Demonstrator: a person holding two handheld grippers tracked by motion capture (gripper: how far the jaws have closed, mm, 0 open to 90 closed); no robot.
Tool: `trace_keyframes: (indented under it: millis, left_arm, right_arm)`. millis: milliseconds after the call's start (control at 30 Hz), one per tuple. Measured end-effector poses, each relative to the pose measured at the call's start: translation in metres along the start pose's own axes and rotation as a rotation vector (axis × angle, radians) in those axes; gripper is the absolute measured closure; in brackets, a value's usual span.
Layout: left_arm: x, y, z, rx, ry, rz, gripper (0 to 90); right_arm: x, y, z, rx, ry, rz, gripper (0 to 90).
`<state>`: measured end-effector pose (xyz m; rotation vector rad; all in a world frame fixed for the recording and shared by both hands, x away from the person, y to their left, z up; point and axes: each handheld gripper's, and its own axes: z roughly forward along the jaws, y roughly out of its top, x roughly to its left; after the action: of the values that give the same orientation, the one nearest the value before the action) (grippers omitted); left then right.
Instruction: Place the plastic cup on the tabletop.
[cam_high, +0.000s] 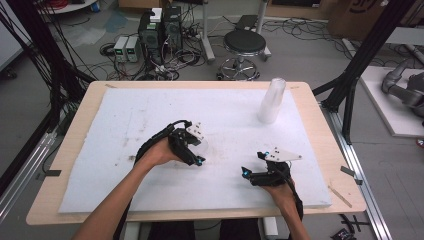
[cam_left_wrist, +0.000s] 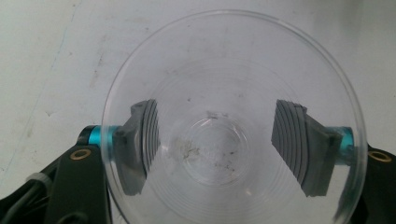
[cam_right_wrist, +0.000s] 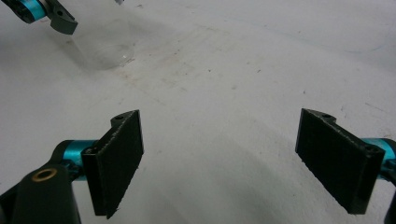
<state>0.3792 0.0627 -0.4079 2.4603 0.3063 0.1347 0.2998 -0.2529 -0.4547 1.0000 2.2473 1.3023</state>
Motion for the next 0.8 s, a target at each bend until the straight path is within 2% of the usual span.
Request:
trace_keyframes:
  millis: [167, 200, 233, 267, 500, 567, 667, 700, 733, 767, 800]
  left_arm:
    - [0.000, 0.000, 0.001, 0.002, 0.004, 0.007, 30.4]
    - [0.001, 0.000, 0.002, 0.009, 0.028, -0.001, 26.1]
    - [0.001, 0.000, 0.002, 0.009, 0.028, -0.001, 18.4]
    - [0.003, -0.003, 0.002, 0.009, 0.041, -0.030, 13.2]
    - [0.004, -0.010, 0.002, 0.011, 0.026, -0.035, 12.8]
    - [0.003, -0.014, -0.002, -0.006, 0.028, -0.044, 12.8]
    - [0.000, -0.035, -0.018, -0.068, 0.050, -0.083, 12.7]
    - [0.000, -0.035, -0.018, -0.068, 0.050, -0.083, 12.8]
    - [-0.005, -0.049, -0.030, -0.129, 0.087, -0.100, 12.8]
    - [-0.005, -0.049, -0.030, -0.129, 0.087, -0.100, 12.8]
    - [-0.010, -0.065, -0.041, -0.181, 0.104, -0.127, 12.8]
  right_arm:
    - [0.000, 0.000, 0.000, 0.005, 0.000, 0.003, 15.2]
    - [0.000, 0.000, 0.000, 0.001, -0.001, 0.001, 15.2]
    - [0.000, 0.000, 0.000, 0.000, 0.001, -0.001, 15.2]
    - [0.000, 0.000, 0.000, 0.001, 0.000, 0.001, 15.2]
    - [0.000, 0.000, 0.000, 0.002, 0.005, 0.008, 15.2]
    - [0.000, 0.000, -0.001, -0.001, 0.006, 0.013, 15.2]
    - [-0.002, -0.001, -0.001, -0.007, 0.009, 0.017, 15.2]
    - [-0.001, -0.001, -0.001, -0.009, 0.009, 0.025, 15.2]
    - [-0.002, -0.001, -0.001, -0.013, 0.008, 0.020, 15.2]
    - [-0.002, -0.001, -0.001, -0.013, 0.008, 0.020, 15.2]
    - [-0.002, -0.001, -0.002, -0.020, 0.011, 0.023, 15.2]
